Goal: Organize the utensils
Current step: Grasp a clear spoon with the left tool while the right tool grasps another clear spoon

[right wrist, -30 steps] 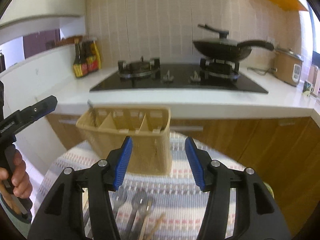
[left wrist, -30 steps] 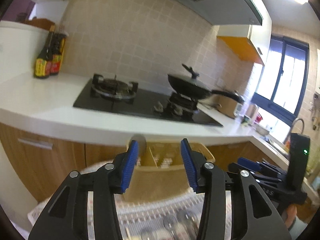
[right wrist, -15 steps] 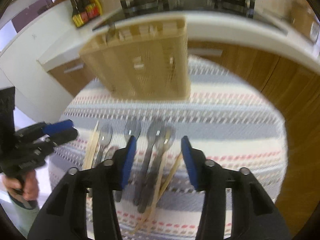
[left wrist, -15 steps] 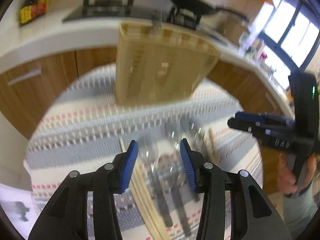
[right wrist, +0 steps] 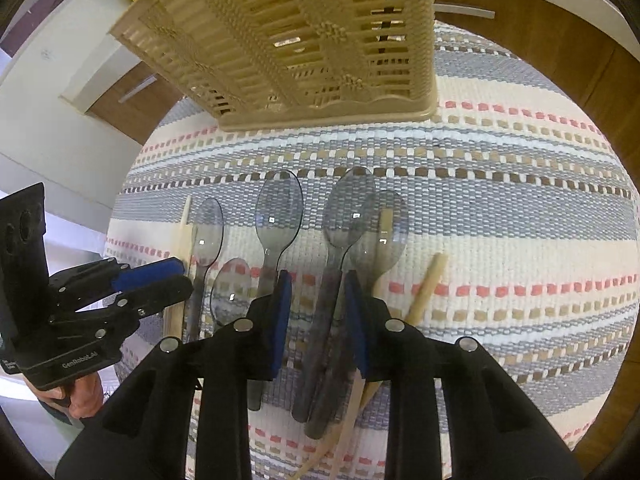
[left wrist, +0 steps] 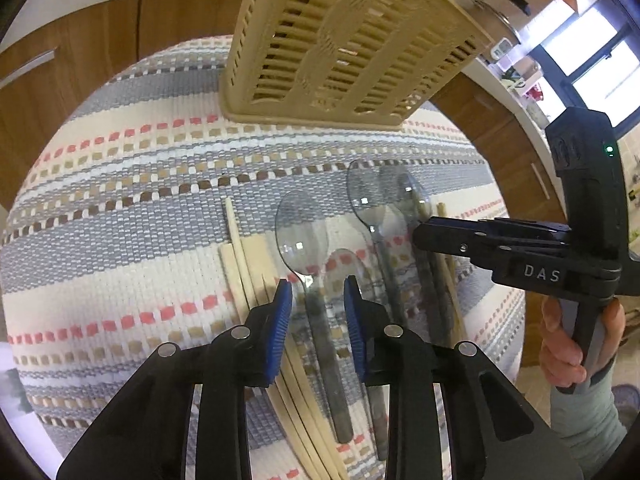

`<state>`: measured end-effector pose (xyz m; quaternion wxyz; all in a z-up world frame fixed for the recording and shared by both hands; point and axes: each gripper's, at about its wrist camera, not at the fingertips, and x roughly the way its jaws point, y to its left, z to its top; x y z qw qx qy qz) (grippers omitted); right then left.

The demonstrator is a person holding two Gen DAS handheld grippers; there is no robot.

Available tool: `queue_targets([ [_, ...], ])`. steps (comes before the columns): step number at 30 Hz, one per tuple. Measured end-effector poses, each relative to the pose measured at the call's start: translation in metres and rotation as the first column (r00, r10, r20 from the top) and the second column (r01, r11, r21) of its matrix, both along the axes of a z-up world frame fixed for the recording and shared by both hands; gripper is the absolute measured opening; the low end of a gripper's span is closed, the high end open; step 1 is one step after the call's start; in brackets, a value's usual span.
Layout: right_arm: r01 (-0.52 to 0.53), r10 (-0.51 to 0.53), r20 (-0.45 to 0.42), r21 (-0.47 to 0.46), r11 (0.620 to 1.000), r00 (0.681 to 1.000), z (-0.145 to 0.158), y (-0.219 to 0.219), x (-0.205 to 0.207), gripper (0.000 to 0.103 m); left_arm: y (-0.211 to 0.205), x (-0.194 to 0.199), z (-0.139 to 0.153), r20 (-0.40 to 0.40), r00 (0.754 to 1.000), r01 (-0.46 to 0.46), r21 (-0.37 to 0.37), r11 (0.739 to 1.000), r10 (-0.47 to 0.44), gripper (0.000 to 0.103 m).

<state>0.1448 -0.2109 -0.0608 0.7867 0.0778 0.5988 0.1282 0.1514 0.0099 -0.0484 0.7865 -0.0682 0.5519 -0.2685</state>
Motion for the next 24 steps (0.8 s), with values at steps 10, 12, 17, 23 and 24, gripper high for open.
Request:
queue_targets([
  [10,0.0,0.0,-0.017,-0.028,1.0,1.0,-0.009,0.003,0.01,0.021,-0.029,0.003,0.001,0.055,0.998,0.018,0.138,0.99,-0.026,0.022],
  [12,-0.002,0.001,-0.015,-0.048,0.999,1.0,-0.01,0.006,0.012,0.021,-0.036,0.003,0.002,0.071,0.997,0.019,0.169,0.985,-0.032,0.022],
  [17,-0.03,0.03,-0.001,-0.152,0.988,1.0,-0.012,0.022,0.014,0.012,-0.047,0.002,0.003,0.09,0.995,0.015,0.206,0.978,-0.034,0.022],
  [23,-0.053,0.059,0.023,-0.215,0.975,0.998,-0.014,0.036,0.011,0.01,-0.053,0.003,0.001,0.104,0.994,0.006,0.247,0.969,-0.033,0.016],
  [24,-0.057,0.065,0.027,-0.217,0.975,0.998,-0.015,0.04,0.009,0.009,-0.056,0.002,0.0,0.111,0.993,0.006,0.256,0.967,-0.035,0.015],
])
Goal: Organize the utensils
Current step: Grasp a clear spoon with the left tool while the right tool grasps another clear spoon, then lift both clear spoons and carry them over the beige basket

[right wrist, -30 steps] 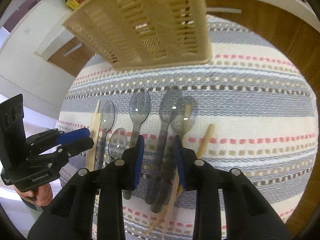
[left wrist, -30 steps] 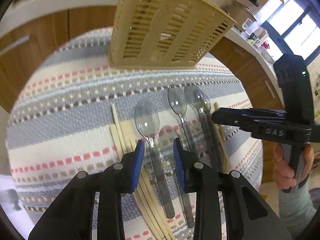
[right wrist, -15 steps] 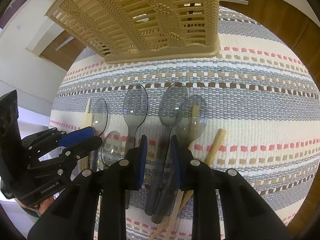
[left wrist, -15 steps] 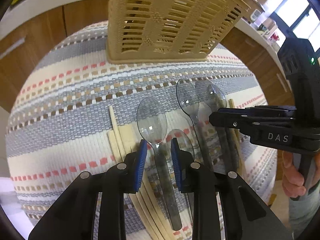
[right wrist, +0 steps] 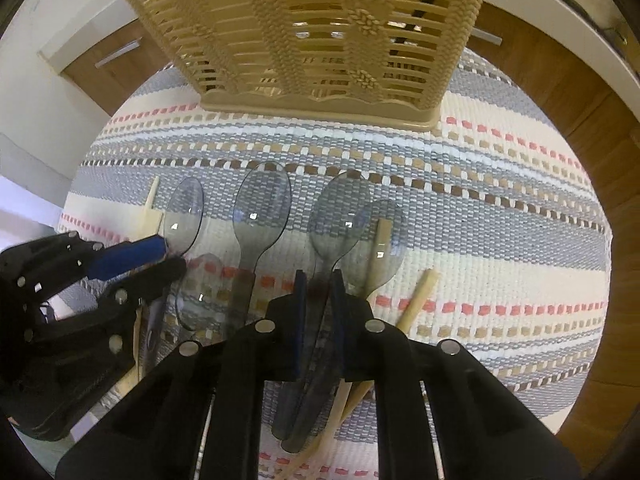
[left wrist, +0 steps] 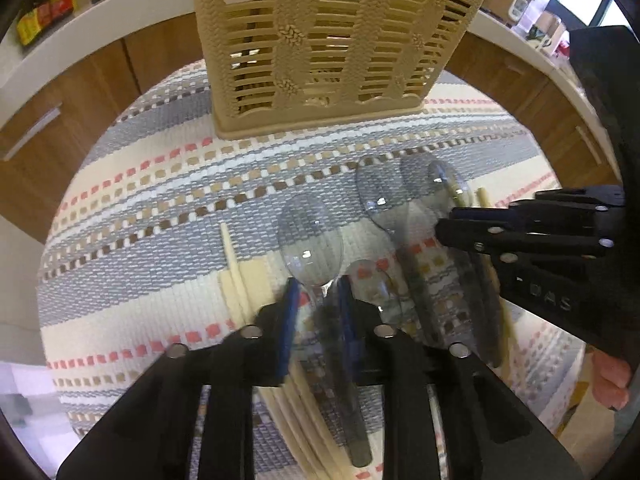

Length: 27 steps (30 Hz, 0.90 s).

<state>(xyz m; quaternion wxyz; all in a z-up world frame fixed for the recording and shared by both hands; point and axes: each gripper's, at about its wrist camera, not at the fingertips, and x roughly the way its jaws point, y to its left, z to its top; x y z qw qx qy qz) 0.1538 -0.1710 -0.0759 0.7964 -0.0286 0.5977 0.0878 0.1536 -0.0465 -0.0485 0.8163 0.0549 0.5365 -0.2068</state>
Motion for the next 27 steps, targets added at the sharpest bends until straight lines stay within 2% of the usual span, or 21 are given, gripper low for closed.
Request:
queue_targets([
  [4,-0.004,0.003,0.023,0.026,1.0,1.0,0.004,0.002,-0.006,0.003,-0.009,-0.005,0.0,0.044,0.999,-0.003,0.052,0.999,0.001,0.009],
  [6,-0.005,0.004,0.035,0.033,0.999,0.999,0.009,0.0,-0.01,0.002,-0.007,-0.009,0.001,0.061,0.998,-0.007,0.044,0.999,0.004,0.009],
  [11,-0.021,0.016,0.072,0.067,0.998,0.997,0.022,-0.006,-0.021,0.002,0.005,-0.023,0.02,0.109,0.994,-0.009,-0.071,0.997,0.017,0.008],
  [14,-0.031,0.02,0.105,0.103,0.994,0.994,0.029,-0.019,-0.023,0.001,0.013,-0.03,0.037,0.15,0.988,-0.011,-0.114,0.993,0.028,0.008],
  [20,-0.078,0.036,0.213,0.192,0.978,0.976,0.067,-0.039,-0.044,0.002,0.03,-0.044,0.078,0.23,0.971,-0.004,-0.238,0.971,0.06,0.008],
  [24,-0.127,0.052,0.311,0.225,0.966,0.949,0.101,-0.046,-0.054,0.002,0.042,-0.045,0.108,0.297,0.948,-0.014,-0.317,0.948,0.113,0.008],
  [27,-0.151,0.049,0.375,0.248,0.957,0.926,0.125,-0.048,-0.055,0.002,0.051,-0.04,0.138,0.368,0.916,-0.014,-0.369,0.929,0.16,0.008],
])
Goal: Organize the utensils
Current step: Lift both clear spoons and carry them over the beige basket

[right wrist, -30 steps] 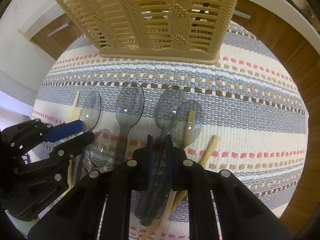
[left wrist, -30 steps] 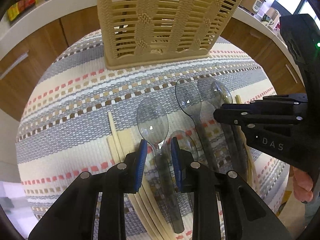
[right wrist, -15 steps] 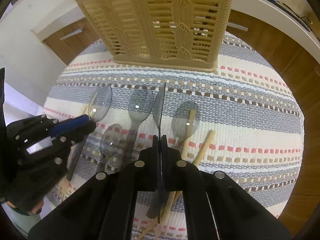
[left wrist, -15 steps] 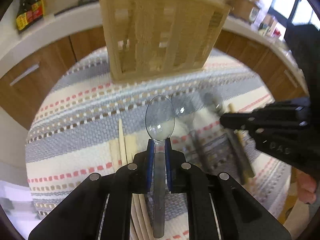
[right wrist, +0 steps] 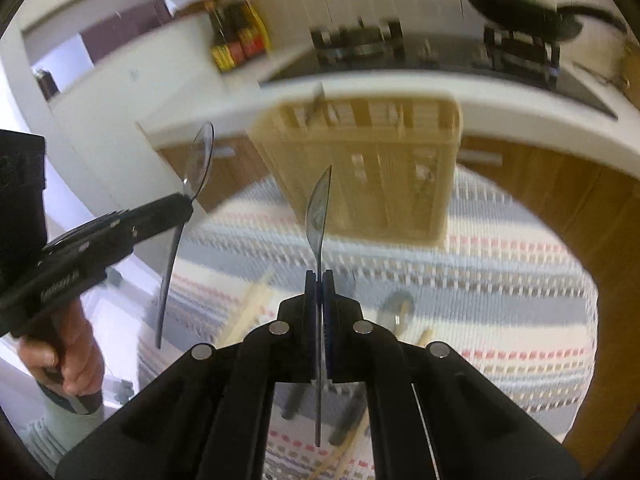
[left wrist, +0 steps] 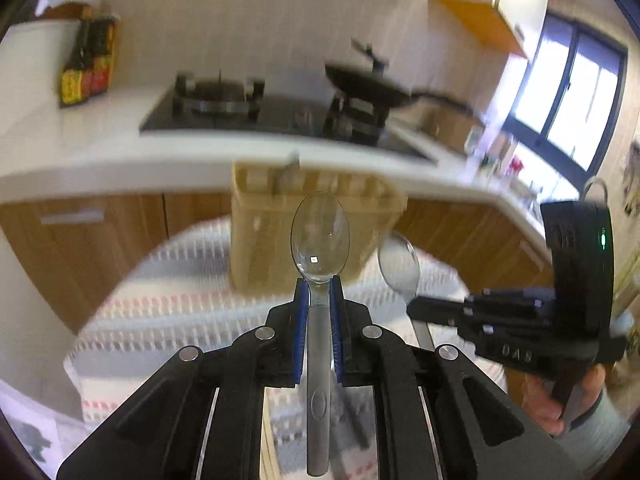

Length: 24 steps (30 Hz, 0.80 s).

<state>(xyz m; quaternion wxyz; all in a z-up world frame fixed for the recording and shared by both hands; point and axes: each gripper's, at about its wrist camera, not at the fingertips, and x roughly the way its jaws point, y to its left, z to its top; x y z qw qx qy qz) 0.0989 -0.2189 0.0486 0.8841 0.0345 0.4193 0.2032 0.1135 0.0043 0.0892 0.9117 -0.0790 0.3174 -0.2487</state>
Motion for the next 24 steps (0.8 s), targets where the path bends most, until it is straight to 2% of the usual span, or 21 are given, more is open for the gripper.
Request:
queue_targets([
  [5,0.011,-0.02,0.16,0.057,0.998,0.987,0.042,-0.001,0.011,0.002,0.001,0.013,0.038,0.101,0.994,-0.041,-0.06,0.997,0.047,0.009],
  [7,0.027,-0.046,0.226,0.085,0.996,0.973,0.058,-0.009,0.017,0.002,0.0,0.02,0.049,0.161,0.983,-0.076,-0.062,0.995,0.085,0.009],
  [10,0.06,-0.089,0.314,0.102,0.993,0.945,0.075,-0.017,0.03,0.002,-0.003,0.033,0.057,0.204,0.973,-0.096,-0.088,0.991,0.112,0.009],
  [14,0.107,-0.15,0.41,0.127,0.986,0.9,0.09,-0.028,0.051,0.002,-0.001,0.051,0.065,0.281,0.95,-0.089,-0.165,0.982,0.134,0.009],
  [16,0.131,-0.175,0.445,0.129,0.983,0.878,0.092,-0.03,0.062,0.002,-0.003,0.06,0.065,0.331,0.931,-0.093,-0.184,0.979,0.151,0.009],
  [19,0.162,-0.204,0.471,0.128,0.978,0.858,0.085,-0.032,0.083,0.002,-0.008,0.075,0.062,0.355,0.917,-0.119,-0.193,0.974,0.183,0.009],
  [24,0.211,-0.234,0.469,0.101,0.972,0.852,0.063,-0.031,0.115,0.002,-0.02,0.098,0.048,0.373,0.901,-0.168,-0.166,0.972,0.22,0.009],
])
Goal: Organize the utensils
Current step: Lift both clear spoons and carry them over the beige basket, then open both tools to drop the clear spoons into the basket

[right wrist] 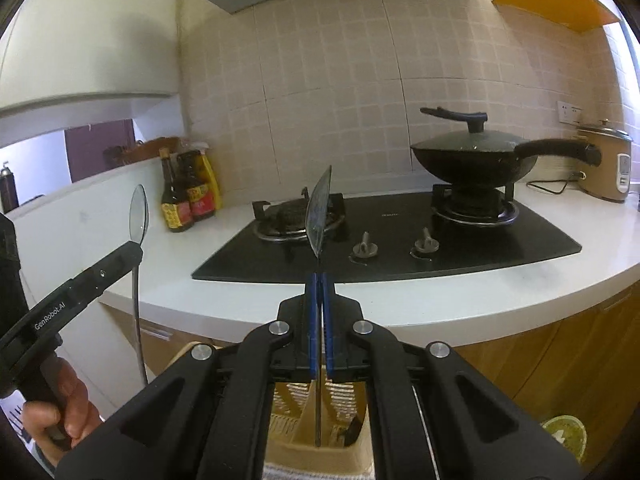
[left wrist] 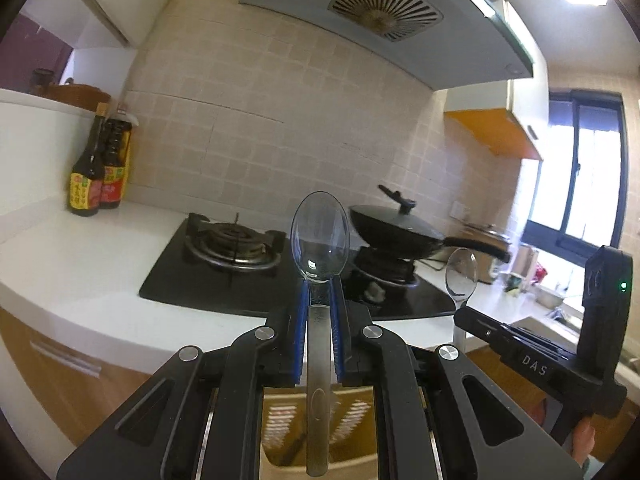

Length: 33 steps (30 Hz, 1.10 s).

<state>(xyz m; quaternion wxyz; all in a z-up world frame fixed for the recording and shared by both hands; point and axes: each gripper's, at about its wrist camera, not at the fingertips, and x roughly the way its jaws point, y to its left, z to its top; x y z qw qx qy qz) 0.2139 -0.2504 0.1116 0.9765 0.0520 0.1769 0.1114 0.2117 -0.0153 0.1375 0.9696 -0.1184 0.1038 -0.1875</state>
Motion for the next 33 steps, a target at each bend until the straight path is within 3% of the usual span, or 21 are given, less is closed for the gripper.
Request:
queue_targets([
  [14,0.021,-0.022,0.038,0.014,1.0,0.999,-0.037,-0.002,0.005,0.002,-0.005,0.017,-0.036,0.003,1.0,-0.019,0.007,1.0,0.019,0.01],
  [16,0.008,-0.008,0.022,0.013,1.0,1.0,-0.038,-0.004,0.002,0.004,-0.003,0.014,-0.039,0.001,1.0,-0.007,-0.002,1.0,0.007,0.017],
  [17,-0.005,0.004,0.01,0.021,1.0,1.0,-0.039,-0.006,0.0,0.006,-0.001,0.013,-0.04,-0.007,1.0,0.004,-0.006,1.0,-0.004,0.025],
  [20,-0.013,0.013,-0.012,0.032,0.999,1.0,-0.041,-0.011,-0.009,0.012,0.004,0.006,-0.042,-0.017,1.0,0.015,-0.003,1.0,-0.015,0.026],
  [24,-0.017,0.02,-0.06,0.05,0.999,0.998,-0.043,-0.02,-0.025,0.013,0.012,-0.012,-0.038,-0.021,0.999,0.03,-0.001,1.0,-0.03,0.037],
  [27,-0.021,0.026,-0.094,0.055,0.998,0.995,-0.043,-0.022,-0.037,0.022,0.02,-0.026,-0.035,-0.024,0.999,0.042,-0.001,0.999,-0.042,0.041],
  [33,-0.021,0.027,-0.141,0.044,0.999,0.99,-0.039,-0.019,-0.065,0.026,0.035,-0.055,-0.031,-0.059,0.995,0.085,-0.022,0.996,-0.086,0.042],
])
